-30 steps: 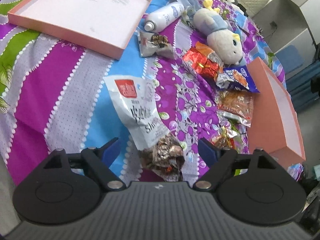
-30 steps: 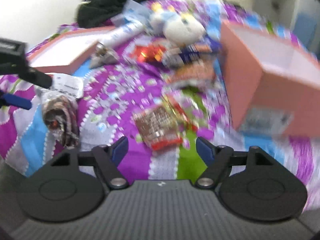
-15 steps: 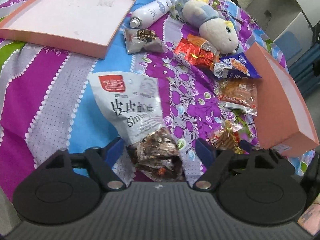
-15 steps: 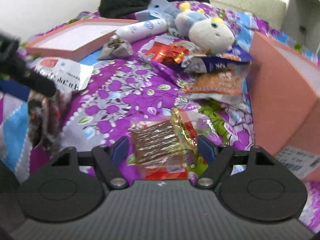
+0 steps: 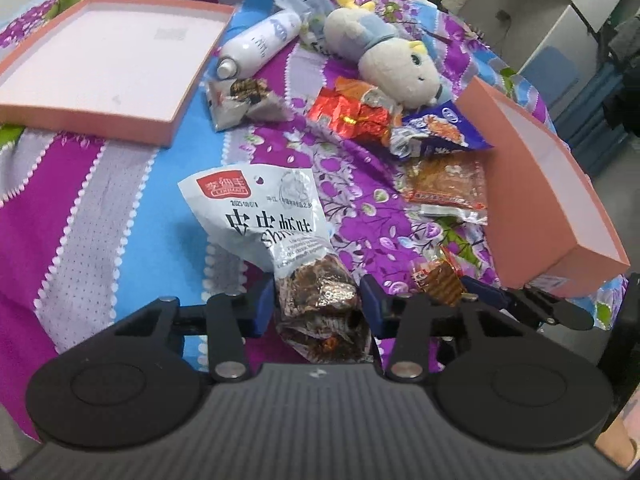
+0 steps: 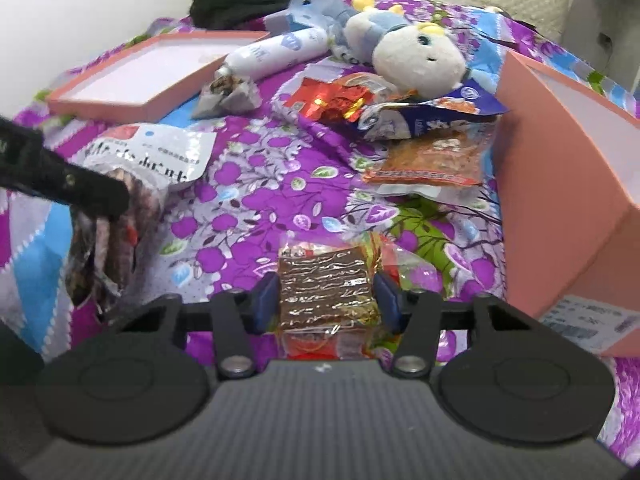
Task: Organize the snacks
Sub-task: 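Carry both held snack bags over the deep pink box, then lower both bags into the deep pink box and open both tools, then withdraw both tools from the box back over the pile, then grasp the red foil bag with the left tool while the right reaches the pile, then grasp and lift the clear red-labeled bag with the right tool while the left holds its bag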
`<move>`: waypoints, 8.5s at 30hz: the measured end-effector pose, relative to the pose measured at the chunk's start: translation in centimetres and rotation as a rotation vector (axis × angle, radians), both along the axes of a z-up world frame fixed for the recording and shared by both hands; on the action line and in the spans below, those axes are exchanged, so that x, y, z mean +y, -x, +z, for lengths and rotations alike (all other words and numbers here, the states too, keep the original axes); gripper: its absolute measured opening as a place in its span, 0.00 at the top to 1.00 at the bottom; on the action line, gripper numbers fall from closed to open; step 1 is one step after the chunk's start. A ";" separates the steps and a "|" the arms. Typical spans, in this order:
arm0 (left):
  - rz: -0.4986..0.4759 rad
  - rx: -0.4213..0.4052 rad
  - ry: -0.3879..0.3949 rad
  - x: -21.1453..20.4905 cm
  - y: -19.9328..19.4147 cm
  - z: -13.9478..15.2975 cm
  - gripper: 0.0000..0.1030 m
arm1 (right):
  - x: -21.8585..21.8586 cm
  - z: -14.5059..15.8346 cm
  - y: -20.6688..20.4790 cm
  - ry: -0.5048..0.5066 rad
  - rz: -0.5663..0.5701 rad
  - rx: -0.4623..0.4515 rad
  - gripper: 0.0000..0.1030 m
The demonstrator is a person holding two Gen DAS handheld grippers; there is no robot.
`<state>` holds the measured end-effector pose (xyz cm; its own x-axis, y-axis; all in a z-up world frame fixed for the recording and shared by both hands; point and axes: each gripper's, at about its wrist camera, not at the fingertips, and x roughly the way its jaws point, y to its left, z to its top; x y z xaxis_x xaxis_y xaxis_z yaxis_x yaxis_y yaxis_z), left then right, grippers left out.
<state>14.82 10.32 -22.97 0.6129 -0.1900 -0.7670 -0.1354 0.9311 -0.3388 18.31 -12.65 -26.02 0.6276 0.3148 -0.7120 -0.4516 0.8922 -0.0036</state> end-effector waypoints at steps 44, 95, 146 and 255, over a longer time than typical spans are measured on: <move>-0.321 -0.182 0.028 -14.5 3.8 13.7 0.52 | -13.8 15.8 10.8 -0.212 -0.384 -0.166 0.47; -0.427 -0.076 -0.025 -25.6 -21.9 9.1 0.37 | -23.9 9.5 -9.4 -0.160 -0.542 -0.055 0.28; -0.263 -0.302 -0.069 -12.4 9.4 15.7 0.37 | -13.1 16.3 13.0 -0.274 -0.399 -0.230 0.28; -0.197 0.003 -0.164 -1.3 -11.5 0.2 0.60 | 0.8 1.1 -3.1 0.073 -0.185 -0.170 0.95</move>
